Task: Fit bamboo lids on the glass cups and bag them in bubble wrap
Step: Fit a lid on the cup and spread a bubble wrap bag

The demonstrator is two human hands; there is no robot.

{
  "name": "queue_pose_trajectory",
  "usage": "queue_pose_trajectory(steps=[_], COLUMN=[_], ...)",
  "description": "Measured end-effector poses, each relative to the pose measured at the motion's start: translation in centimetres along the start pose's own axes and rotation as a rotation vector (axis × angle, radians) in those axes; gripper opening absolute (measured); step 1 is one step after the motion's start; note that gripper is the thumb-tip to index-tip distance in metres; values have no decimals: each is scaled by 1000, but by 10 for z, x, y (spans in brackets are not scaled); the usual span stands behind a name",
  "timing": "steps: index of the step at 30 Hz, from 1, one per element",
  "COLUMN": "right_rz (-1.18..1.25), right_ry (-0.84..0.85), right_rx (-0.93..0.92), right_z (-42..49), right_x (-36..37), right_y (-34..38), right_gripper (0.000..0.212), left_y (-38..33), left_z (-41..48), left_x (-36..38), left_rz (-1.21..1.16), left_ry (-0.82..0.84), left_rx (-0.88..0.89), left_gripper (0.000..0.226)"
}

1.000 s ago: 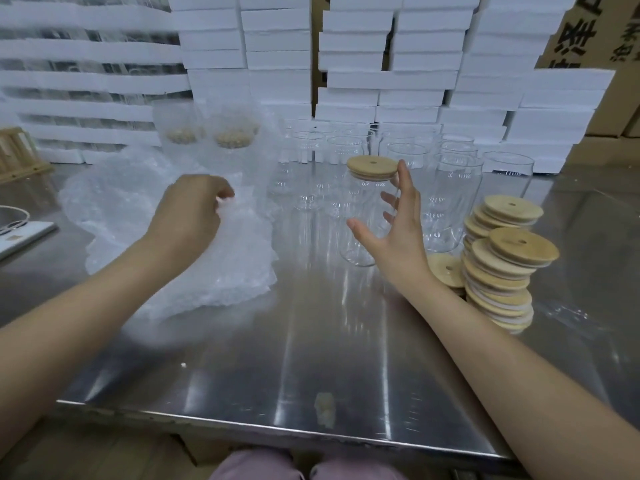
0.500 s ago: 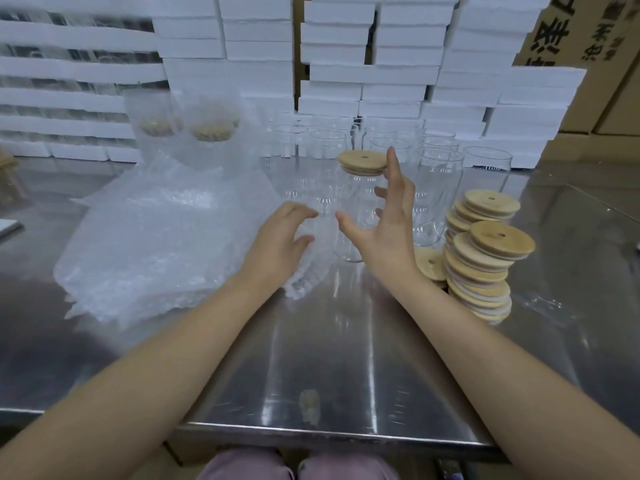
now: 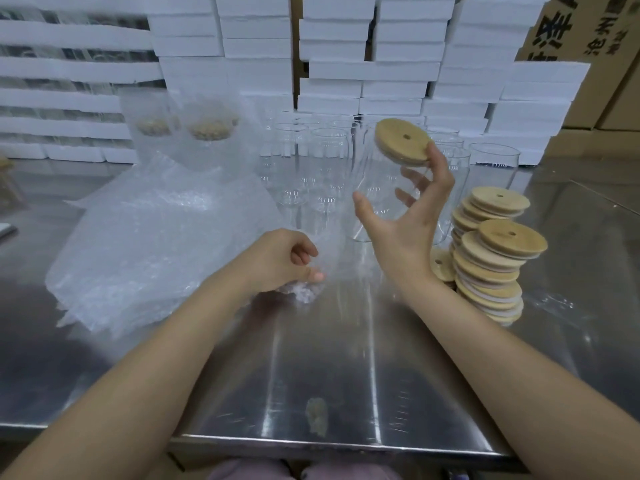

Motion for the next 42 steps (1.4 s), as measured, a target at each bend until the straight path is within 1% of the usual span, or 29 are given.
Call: queue_pose_trajectory(steps=[2,3,5,7,9,11,13,15,16,17,18,19,20,21,22,23,24,27,29,30,32,34,36,37,39,40,42], right_rz=[81,134,254,385,452,404,328,297,293,294,298,303,311,318,320,322,333,418,446,436,388,349,349,363,383,384,400], right_ry=[-28,-39,-57,-73,-78,-70,-39,-6,-1,-9,-30,-60,-94,-122,-142,-148,-139,-55,18,55,90,94,91,85,48,28,13], right_rx=[71,116,198,248,299,321,304,293,295,304,318,331,341,346,347,348,355,386,365,351,364,380,369,357,305,272,236], right_z=[-2,-2,-3,-3,-4,-6,-8,-7,-7,-7,-8,-8,-7,-6,-5,-5,-5,-11,-19,-23,-32,-34,-26,-21,-10,-6,-5], right_x=[0,0,2,4,7,10,10,10,10,9,9,9,8,6,6,5,5,11,18,23,34,39,34,29,17,11,7], right_y=[3,4,6,8,8,8,5,3,4,5,6,6,6,6,7,7,7,8,9,10,10,10,7,6,8,10,16], right_gripper=[85,84,83,82,82,84,83,81,81,80,80,80,80,80,79,77,75,62,61,61,57,54,60,63,63,63,60], left_y=[-1,-2,-5,-8,-10,-10,-10,-13,-15,-18,-21,-24,-26,-25,-24,-25,-29,-38,-44,-47,-56,-61,-60,-57,-49,-45,-38], left_z=[0,1,0,0,2,5,5,5,4,3,1,0,-2,-3,-3,-3,-3,-3,-4,-6,-10,-11,-9,-8,-5,-4,-3], left_x=[-1,-1,0,2,5,4,-3,-9,-11,-11,-10,-7,-2,5,11,15,17,17,19,21,25,25,18,12,0,-5,-11], left_rz=[5,2,29,6,-169,-370,-505,-628,-648,-623,-529,-345,-76,198,412,537,576,614,710,719,627,508,453,475,601,673,747], left_ry=[-34,-60,-137,-229,-328,-466,-599,-658,-663,-651,-611,-533,-436,-339,-276,-257,-285,-472,-567,-599,-619,-563,-504,-511,-531,-520,-500], left_rx=[12,19,49,84,81,60,48,77,113,164,231,301,366,424,480,527,563,662,774,842,951,985,941,882,735,668,588], left_gripper=[14,10,8,12,19,24,23,19,18,18,18,23,42,66,85,94,94,84,74,70,66,64,68,80,110,119,122])
Point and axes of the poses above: each hand's wrist, its own z-axis towards the middle knuckle, its own x-axis out of the palm, y = z × x, the point moved 3 cm from there along z, towards the middle knuckle, and after that the axes turned 11 degrees about x, right-handed, at the moved point
